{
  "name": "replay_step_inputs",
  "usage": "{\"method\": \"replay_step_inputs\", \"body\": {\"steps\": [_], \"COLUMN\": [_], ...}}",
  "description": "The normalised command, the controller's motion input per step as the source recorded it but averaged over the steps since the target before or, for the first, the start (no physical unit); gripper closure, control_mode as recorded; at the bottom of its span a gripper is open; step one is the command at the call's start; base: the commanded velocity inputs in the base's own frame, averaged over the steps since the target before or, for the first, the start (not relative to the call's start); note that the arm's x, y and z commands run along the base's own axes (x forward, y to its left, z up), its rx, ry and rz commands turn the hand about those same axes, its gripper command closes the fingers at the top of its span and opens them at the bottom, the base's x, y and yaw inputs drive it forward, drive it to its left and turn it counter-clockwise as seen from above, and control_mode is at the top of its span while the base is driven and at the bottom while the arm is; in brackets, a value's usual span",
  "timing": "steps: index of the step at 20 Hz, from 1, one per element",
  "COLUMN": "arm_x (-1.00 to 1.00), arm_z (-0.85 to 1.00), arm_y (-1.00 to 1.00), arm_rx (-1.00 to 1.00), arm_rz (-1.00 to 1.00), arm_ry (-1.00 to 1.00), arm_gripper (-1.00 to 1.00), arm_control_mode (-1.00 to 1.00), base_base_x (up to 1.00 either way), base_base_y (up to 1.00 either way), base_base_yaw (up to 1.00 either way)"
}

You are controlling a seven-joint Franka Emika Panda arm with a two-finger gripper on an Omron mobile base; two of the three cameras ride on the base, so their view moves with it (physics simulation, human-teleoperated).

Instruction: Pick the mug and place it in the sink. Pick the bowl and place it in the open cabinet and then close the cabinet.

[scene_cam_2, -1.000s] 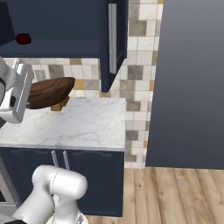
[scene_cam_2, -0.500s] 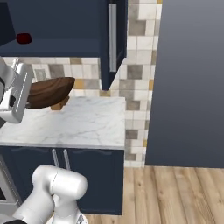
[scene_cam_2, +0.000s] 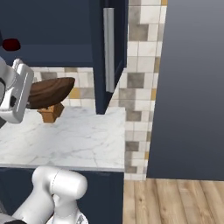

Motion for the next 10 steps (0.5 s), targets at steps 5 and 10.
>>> {"method": "replay_step_inputs", "body": {"steps": [5, 10], "arm_x": [0.00, -0.45], "arm_z": [0.00, -0.07], "arm_y": [0.00, 0.25], "arm_rx": [0.00, 0.26], "arm_rz": [0.00, 0.00], "arm_ry": [0.00, 0.00], "arm_gripper": [1.00, 1.00], "arm_control_mode": [1.00, -1.00], "base_base_x": [-0.15, 0.00], "base_base_y": [0.15, 0.00], "base_base_yaw": [0.00, 0.00]}}
